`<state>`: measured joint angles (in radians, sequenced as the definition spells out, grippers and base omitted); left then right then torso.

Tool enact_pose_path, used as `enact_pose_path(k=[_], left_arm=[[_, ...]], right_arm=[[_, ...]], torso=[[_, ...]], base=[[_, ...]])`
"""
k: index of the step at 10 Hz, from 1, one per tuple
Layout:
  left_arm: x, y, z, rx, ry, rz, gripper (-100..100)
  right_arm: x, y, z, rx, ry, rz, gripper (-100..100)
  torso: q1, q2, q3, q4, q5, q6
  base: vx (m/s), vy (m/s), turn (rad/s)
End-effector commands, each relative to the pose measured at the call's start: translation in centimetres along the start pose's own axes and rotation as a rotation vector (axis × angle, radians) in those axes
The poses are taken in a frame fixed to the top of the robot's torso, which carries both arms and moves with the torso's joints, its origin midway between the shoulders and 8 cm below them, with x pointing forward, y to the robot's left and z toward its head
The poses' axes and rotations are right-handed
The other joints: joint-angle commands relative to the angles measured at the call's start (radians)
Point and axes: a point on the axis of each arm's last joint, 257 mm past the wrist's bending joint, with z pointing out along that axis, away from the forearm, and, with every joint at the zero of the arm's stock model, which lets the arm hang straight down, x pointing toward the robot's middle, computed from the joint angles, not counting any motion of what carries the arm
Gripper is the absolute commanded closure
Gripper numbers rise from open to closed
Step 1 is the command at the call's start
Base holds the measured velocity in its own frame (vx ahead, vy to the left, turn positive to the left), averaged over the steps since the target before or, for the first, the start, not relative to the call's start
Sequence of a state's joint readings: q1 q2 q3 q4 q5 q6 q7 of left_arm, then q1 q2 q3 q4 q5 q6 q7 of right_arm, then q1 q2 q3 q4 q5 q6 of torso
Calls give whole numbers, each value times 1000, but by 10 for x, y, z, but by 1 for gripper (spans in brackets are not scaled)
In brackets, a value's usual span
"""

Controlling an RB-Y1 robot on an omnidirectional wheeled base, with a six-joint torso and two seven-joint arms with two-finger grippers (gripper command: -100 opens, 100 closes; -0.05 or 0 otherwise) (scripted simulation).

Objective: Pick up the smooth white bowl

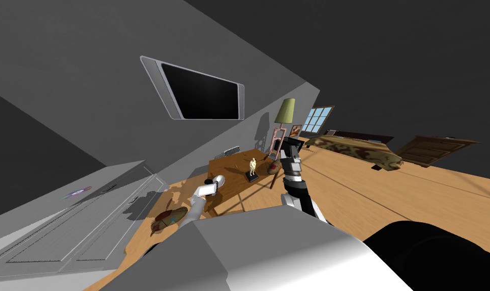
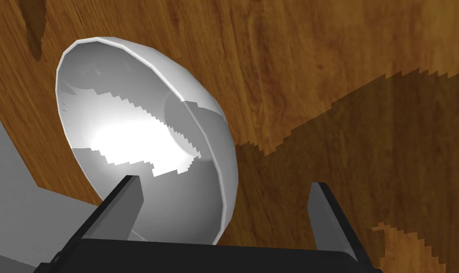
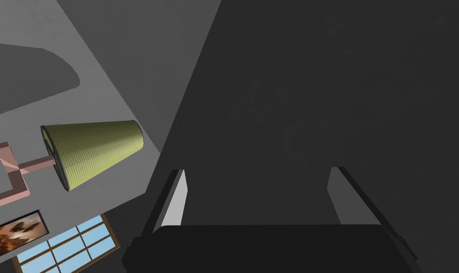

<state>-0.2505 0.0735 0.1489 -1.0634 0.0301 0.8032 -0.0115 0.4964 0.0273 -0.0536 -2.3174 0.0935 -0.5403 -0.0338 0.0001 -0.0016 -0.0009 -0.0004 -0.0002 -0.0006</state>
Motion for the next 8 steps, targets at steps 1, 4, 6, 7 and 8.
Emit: enact_pose_path(k=[1, 4, 6, 7, 8], left_arm=[[-1, 6, 5, 4, 0, -1, -100], [-1, 7, 7, 5, 0, -1, 100], [-1, 8, 7, 2, 0, -1, 100], [-1, 7, 7, 3, -1, 0, 100], [-1, 8, 7, 3, 0, 0, 100]], right_arm=[[0, 0, 0, 0, 0, 0, 0], [0, 0, 0, 0, 0, 0, 0], [0, 0, 0, 0, 0, 0, 0], [0, 0, 0, 0, 0, 0, 0], [0, 0, 0, 0, 0, 0, 0]], torso=[[0, 0, 0, 0, 0, 0], [0, 0, 0, 0, 0, 0], [0, 1, 1, 1, 0, 0], [0, 2, 1, 1, 0, 0], [0, 2, 1, 1, 0, 0]], base=[[54, 10, -4], [30, 6, -1], [0, 0, 0], [0, 0, 0], [0, 0, 0]])
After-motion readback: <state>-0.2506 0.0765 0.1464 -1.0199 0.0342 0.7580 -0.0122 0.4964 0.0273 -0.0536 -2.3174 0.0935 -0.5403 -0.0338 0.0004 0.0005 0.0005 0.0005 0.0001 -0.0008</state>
